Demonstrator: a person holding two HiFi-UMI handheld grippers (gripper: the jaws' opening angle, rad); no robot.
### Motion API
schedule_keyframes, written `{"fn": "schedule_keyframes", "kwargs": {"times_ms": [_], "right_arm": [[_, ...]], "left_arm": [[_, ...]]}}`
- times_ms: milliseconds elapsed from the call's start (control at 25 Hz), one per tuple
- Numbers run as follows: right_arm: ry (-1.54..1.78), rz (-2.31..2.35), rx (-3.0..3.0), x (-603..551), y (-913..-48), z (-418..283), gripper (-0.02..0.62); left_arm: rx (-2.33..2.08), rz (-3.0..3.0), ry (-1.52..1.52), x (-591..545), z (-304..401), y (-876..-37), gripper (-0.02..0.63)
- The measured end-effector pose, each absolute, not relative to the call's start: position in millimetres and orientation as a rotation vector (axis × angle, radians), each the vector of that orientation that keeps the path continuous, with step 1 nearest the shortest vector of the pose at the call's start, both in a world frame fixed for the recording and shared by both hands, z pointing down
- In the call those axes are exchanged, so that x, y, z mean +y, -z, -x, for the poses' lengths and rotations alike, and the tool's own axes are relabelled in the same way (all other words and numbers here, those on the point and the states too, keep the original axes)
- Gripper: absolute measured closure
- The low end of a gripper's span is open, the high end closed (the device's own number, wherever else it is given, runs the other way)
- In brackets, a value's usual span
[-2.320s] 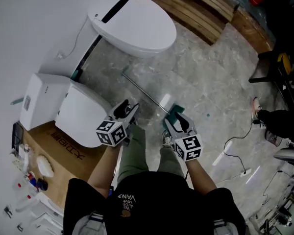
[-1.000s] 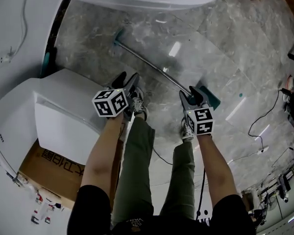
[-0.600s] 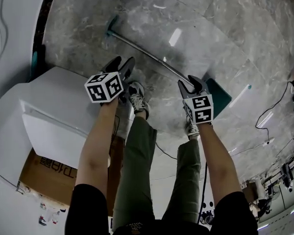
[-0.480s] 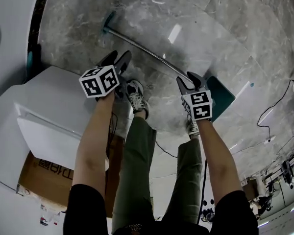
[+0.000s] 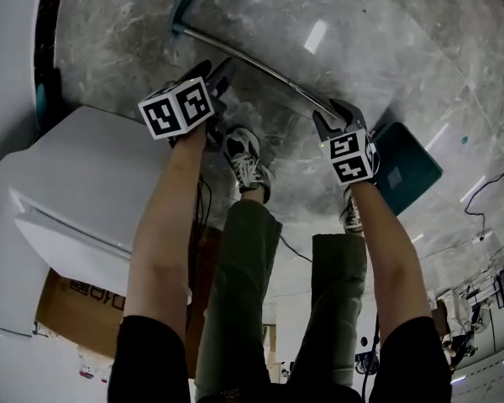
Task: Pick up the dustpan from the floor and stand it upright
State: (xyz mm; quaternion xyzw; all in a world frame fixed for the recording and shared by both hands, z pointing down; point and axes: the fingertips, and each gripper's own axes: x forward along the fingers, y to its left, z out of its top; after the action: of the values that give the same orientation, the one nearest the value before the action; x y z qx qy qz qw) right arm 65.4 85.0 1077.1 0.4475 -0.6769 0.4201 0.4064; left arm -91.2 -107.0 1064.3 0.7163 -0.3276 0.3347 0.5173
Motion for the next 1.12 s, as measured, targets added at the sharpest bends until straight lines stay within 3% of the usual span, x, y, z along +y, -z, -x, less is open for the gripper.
{"fn": "schedule_keyframes", "kwargs": {"times_ms": [520,640,1120], "right_arm": [[-0.851,-0.876,-1.756,86,-1132,-48,0.436],[-0.836,-0.867,-1.756,88,-1134,-47,0.515],[-0.817,-0.882,-1.817,86,-1106,-54,0.518]], "left_arm": [[-0.818,-1.668,-0.813,-115,89,-1102,0.334],[-0.833,-1.652,-0.796,-116,92,-1104,0.334],[-0.891,-1.626,-0.643,-129,84,-1073,0.334]]}}
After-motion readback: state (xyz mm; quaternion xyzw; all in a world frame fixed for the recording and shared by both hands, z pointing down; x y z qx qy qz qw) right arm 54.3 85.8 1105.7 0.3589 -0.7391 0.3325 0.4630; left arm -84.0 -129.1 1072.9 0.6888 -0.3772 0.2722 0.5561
